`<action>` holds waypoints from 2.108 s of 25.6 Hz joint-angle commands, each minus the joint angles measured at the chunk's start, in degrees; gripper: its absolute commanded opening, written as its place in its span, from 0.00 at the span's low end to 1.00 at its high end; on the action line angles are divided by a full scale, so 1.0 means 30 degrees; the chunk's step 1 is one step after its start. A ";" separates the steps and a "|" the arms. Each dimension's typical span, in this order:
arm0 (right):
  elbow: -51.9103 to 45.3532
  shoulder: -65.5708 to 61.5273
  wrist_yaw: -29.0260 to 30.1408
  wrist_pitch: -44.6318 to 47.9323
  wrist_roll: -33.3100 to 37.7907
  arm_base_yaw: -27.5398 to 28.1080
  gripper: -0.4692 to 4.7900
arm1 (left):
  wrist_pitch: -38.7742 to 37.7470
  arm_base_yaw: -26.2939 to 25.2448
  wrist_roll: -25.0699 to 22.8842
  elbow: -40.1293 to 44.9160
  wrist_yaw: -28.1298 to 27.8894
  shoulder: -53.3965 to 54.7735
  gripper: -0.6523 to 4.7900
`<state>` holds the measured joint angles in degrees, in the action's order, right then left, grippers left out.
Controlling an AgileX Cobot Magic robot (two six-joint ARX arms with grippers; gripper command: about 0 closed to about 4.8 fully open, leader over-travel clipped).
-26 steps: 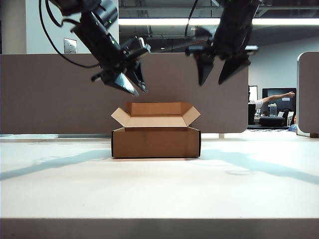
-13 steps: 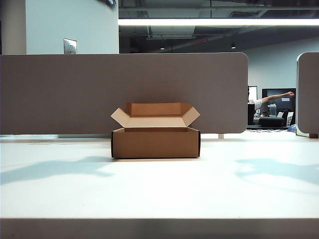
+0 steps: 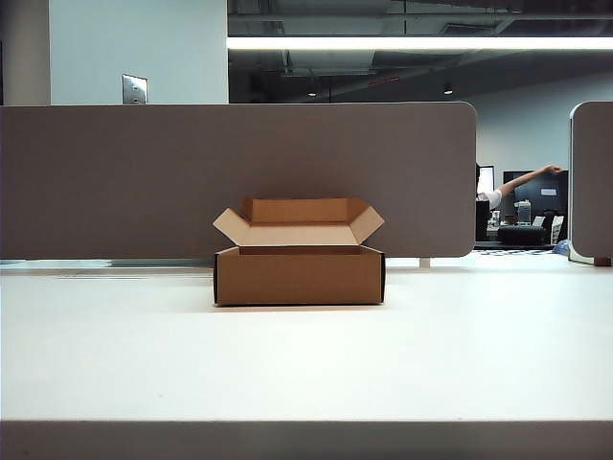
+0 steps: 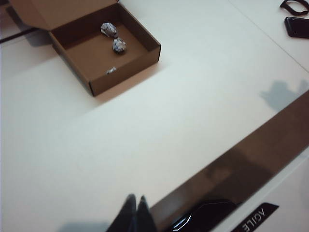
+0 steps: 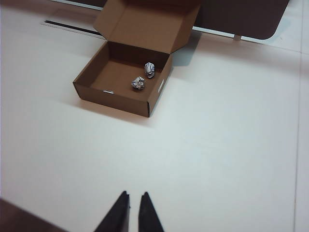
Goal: Pick up all the paper balls on the table and put them in the paper box.
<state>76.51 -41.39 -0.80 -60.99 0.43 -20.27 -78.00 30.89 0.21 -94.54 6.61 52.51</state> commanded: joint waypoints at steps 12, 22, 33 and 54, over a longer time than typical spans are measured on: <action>-0.6848 0.8590 0.0240 0.3883 0.0517 0.0015 0.17 | 0.6120 0.0015 0.4656 1.1111 -0.3300 -0.8378 0.11; -1.4753 0.9814 -0.0240 1.3937 0.0131 0.0015 0.17 | 2.1347 0.0015 0.0240 2.1493 -0.3067 -1.0841 0.11; -1.9620 0.9821 -0.0066 1.5424 0.0379 0.0007 0.17 | 2.1711 0.0015 0.1093 2.6410 -0.6105 -1.1417 0.11; -2.1391 1.3304 0.1217 1.3996 -0.1719 0.0007 0.17 | 2.3831 0.0007 -0.0437 2.9718 -0.3016 -1.6968 0.11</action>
<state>12.82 -2.42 3.25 -19.73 -5.63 -20.32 -4.73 30.87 -0.64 -5.69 -2.57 2.83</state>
